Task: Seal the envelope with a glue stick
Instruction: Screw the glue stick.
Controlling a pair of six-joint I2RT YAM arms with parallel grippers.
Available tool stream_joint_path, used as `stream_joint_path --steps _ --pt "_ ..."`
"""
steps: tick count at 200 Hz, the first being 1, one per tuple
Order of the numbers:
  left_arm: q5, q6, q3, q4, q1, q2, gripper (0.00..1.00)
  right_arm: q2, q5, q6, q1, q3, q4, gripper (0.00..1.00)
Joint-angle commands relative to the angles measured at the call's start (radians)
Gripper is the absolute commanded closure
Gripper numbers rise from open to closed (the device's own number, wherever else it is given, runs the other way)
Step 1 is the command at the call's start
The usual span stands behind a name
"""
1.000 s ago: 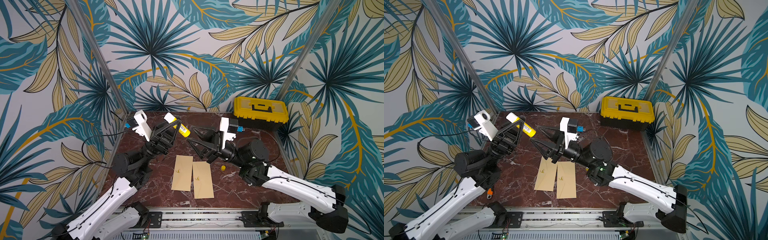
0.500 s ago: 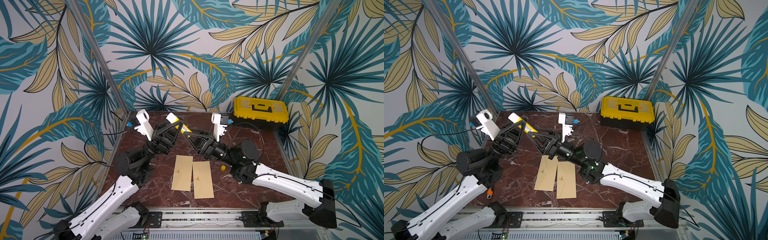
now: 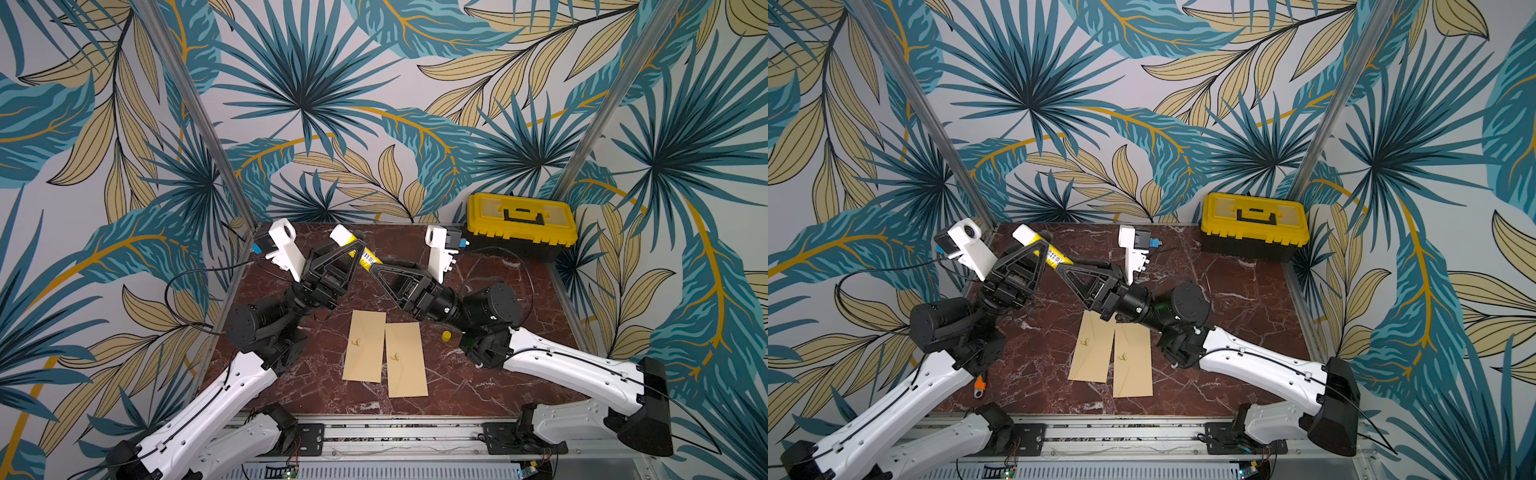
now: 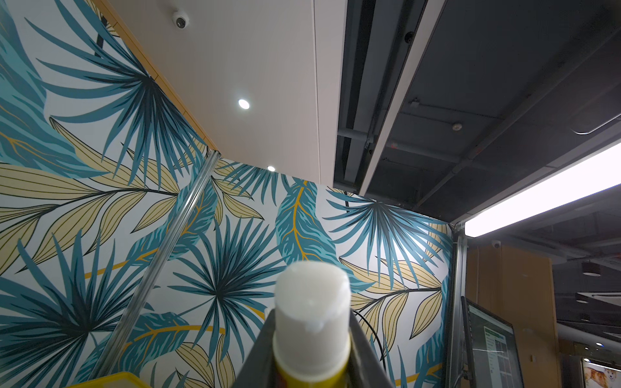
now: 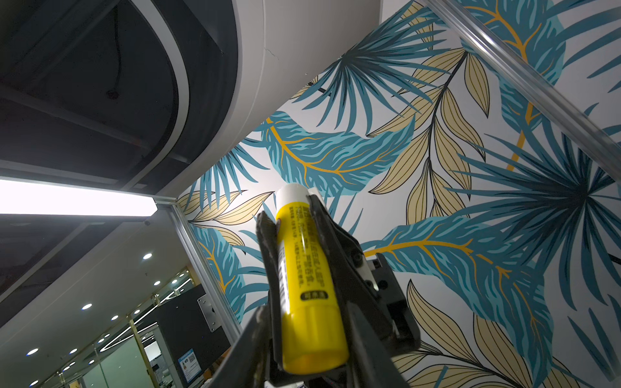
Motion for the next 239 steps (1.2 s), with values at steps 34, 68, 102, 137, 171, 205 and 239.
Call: stream_joint_path --steps 34,68,102,137,171,205,239 --pt "0.003 -0.007 0.032 0.028 -0.001 -0.02 1.0 0.009 -0.027 0.021 0.003 -0.02 0.051 0.66" --pt "0.001 -0.007 0.028 0.024 -0.001 -0.022 1.0 0.014 -0.03 0.01 0.003 -0.011 0.061 0.79" --pt "-0.005 -0.005 0.023 0.014 -0.001 -0.024 1.0 0.008 -0.012 -0.056 0.003 0.001 0.014 0.85" --pt "-0.047 0.006 0.009 -0.036 0.0 -0.042 1.0 -0.033 0.038 -0.335 0.002 0.089 -0.273 0.85" --pt "-0.104 0.01 -0.025 -0.076 -0.001 -0.067 1.0 -0.054 0.179 -0.675 0.002 0.152 -0.466 0.89" --pt "-0.166 0.005 -0.06 -0.11 -0.001 -0.079 1.0 -0.04 0.173 -1.095 0.002 0.168 -0.437 0.9" --pt "-0.237 -0.008 -0.088 -0.15 -0.001 -0.097 1.0 0.011 0.18 -1.471 0.005 0.23 -0.508 0.93"
